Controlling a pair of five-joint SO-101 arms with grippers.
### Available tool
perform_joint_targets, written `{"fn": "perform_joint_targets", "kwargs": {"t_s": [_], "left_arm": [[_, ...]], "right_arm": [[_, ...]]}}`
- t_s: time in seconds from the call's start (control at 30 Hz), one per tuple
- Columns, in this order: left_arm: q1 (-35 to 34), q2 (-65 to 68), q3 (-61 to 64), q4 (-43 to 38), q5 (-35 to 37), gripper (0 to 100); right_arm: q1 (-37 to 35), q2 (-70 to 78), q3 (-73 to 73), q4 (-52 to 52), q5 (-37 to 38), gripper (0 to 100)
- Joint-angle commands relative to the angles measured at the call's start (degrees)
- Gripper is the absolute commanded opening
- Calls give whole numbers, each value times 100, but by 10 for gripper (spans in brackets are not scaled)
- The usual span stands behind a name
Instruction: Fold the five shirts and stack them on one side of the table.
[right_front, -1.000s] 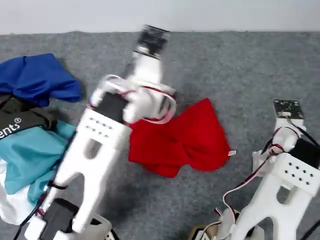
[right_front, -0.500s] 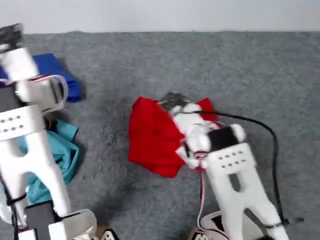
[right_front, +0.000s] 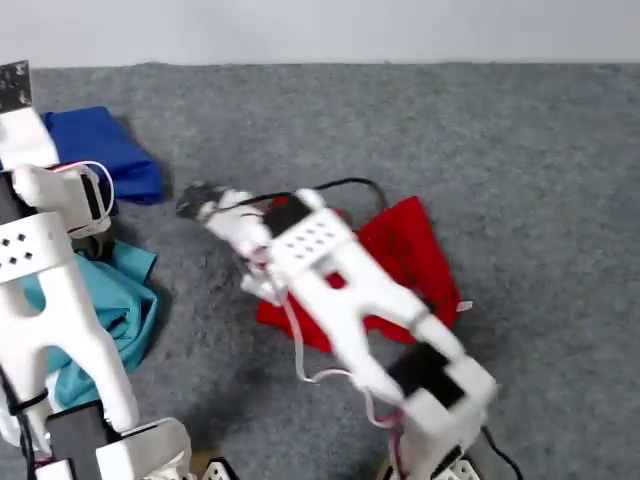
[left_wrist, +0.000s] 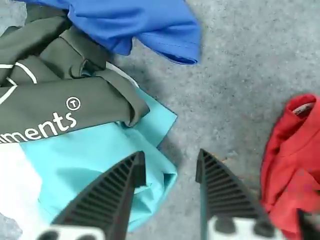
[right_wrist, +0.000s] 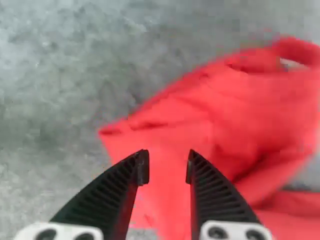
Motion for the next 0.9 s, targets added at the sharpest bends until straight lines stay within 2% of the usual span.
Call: {"fn": "perform_joint_targets", "kwargs": {"t_s": [0.0,0.27,0.4,0.5,0.63,0.87], "left_arm": [[-26,-229,66,114,-53,171],[0,-229,233,114,-53,171],[0,-229,242,114,-53,171],[0,-229,242,114,-53,171],[0,-229,242,114,-53,171],[-9,-229,242,114,-53,171]], "right_arm": [[-259,910,-1336,664,-70,136],[-251,2229,-2295,1077,-26,136],[-224,2492,-2347,1015,-26,76],[-207,2580,-2347,1042,-26,2],[-207,2519,-2426,1174,-26,9],[-92,1974,-3596,1921,97,9]]}}
